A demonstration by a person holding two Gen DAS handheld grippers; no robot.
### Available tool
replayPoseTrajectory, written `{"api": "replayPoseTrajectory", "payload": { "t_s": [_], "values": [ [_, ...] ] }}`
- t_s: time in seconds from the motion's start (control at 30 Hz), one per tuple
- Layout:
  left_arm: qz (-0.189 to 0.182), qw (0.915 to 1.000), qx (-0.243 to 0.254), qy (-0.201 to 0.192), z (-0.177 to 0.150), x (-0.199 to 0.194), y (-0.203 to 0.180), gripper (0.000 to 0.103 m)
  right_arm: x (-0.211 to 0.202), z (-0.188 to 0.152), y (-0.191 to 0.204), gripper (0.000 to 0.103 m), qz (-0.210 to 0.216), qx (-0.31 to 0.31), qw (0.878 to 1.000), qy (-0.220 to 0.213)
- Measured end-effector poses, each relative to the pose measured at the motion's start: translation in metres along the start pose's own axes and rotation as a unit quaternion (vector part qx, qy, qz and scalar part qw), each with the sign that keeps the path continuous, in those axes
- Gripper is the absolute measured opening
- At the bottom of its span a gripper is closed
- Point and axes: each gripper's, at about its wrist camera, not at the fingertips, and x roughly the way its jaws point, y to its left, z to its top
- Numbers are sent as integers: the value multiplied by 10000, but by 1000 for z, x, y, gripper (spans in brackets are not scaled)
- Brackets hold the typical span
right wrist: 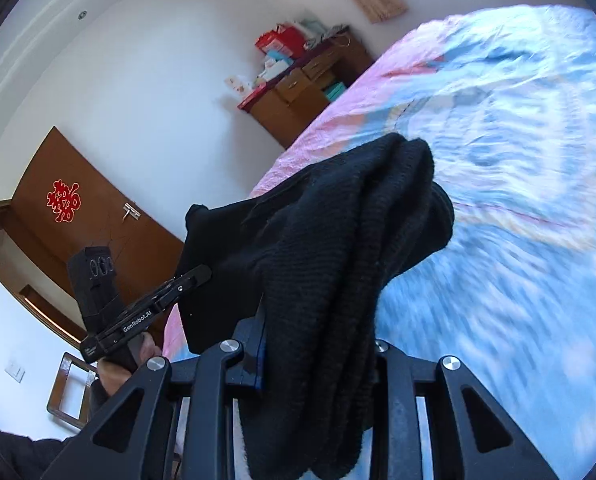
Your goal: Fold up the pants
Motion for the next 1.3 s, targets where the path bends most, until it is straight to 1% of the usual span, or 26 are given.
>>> {"api": "replayPoseTrajectory", "payload": {
  "t_s": [0.1, 0.13, 0.2, 0.23, 0.27, 0.3, 0.33, 0.37, 0.4, 0.43, 0.47, 0.5, 0.57, 0.6, 0.67, 0.7, 0.73, 0.83, 0.87, 0.9, 0.93, 1.0, 1.07, 1.13, 1.23, 1.3],
  "values": [
    [237, 9987, -154, 422, -8, 37, 19, 20, 43, 3, -20, 29, -183, -133, 9995, 233],
    [272, 9983, -149, 486, -11, 42, 21, 26, 54, 2, -29, 30, -231, -39, 9993, 290],
    [318, 9976, -180, 587, -16, 51, 22, 35, 67, -1, -52, 34, -344, 144, 9988, 310],
    [436, 9969, -247, 605, -15, 52, 25, 55, 68, -4, -60, 34, -272, 206, 9990, 287],
    [642, 9956, -317, 606, -14, 52, 26, 81, 67, -3, -66, 35, -76, 376, 9989, 263],
    [827, 9936, -428, 637, -14, 53, 29, 90, 66, -1, -70, 37, 38, 480, 9985, 278],
    [811, 9928, -564, 671, -14, 53, 36, 92, 65, -1, -71, 37, 61, 496, 9982, 337],
    [694, 9933, -665, 640, -14, 50, 42, 92, 65, -2, -70, 37, 44, 476, 9982, 348],
    [730, 9932, -692, 582, -13, 46, 44, 92, 63, -3, -69, 39, -9, 467, 9983, 343],
    [889, 9925, -661, 515, -13, 40, 45, 93, 61, -3, -68, 40, -81, 476, 9983, 330],
    [1044, 9919, -580, 428, -13, 34, 45, 93, 62, 1, -69, 45, -133, 509, 9982, 288],
    [1159, 9913, -501, 374, -13, 28, 45, 93, 47, -6, -69, 52, -178, 608, 9978, 185],
    [1346, 9893, -408, 388, -14, 22, 42, 94, 29, -10, -74, 54, -137, 935, 9954, -129],
    [1442, 9881, -329, 410, -16, 20, 37, 94, 18, -13, -79, 54, -119, 1153, 9926, -374],
    [1682, 9849, -115, 387, -20, 12, 22, 94, -8, -20, -79, 54, -330, 1580, 9827, -904],
    [1771, 9837, -7, 316, -23, 7, 13, 94, -17, -21, -74, 54, -422, 1673, 9793, -1059],
    [1790, 9835, 79, 246, -26, 3, 4, 94, -22, -23, -63, 54, -477, 1627, 9793, -1102],
    [1661, 9857, 196, 196, -35, -8, -19, 94, -27, -30, -20, 54, -650, 1149, 9840, -1194],
    [1607, 9866, 209, 170, -38, -13, -25, 94, -26, -33, -6, 54, -696, 982, 9857, -1177],
    [1553, 9875, 228, 133, -42, -18, -32, 94, -24, -38, 9, 54, -849, 822, 9869, -1098],
    [1511, 9882, 251, 93, -45, -22, -38, 94, -21, -44, 21, 54, -958, 728, 9870, -1065],
    [1490, 9883, 322, 41, -52, -28, -50, 94, -23, -64, 36, 55, -1036, 650, 9865, -1093],
    [1513, 9878, 373, 27, -59, -32, -58, 94, -22, -76, 47, 55, -1212, 624, 9842, -1127],
    [1520, 9877, 352, 77, -64, -34, -63, 94, -19, -87, 55, 55, -1520, 572, 9801, -1144],
    [1360, 9903, 255, 115, -73, -40, -69, 94, -20, -100, 64, 56, -2020, 402, 9716, -1167],
    [1325, 9908, 263, 96, -78, -44, -73, 94, -28, -109, 72, 56, -2139, 319, 9688, -1210]
  ]
}}
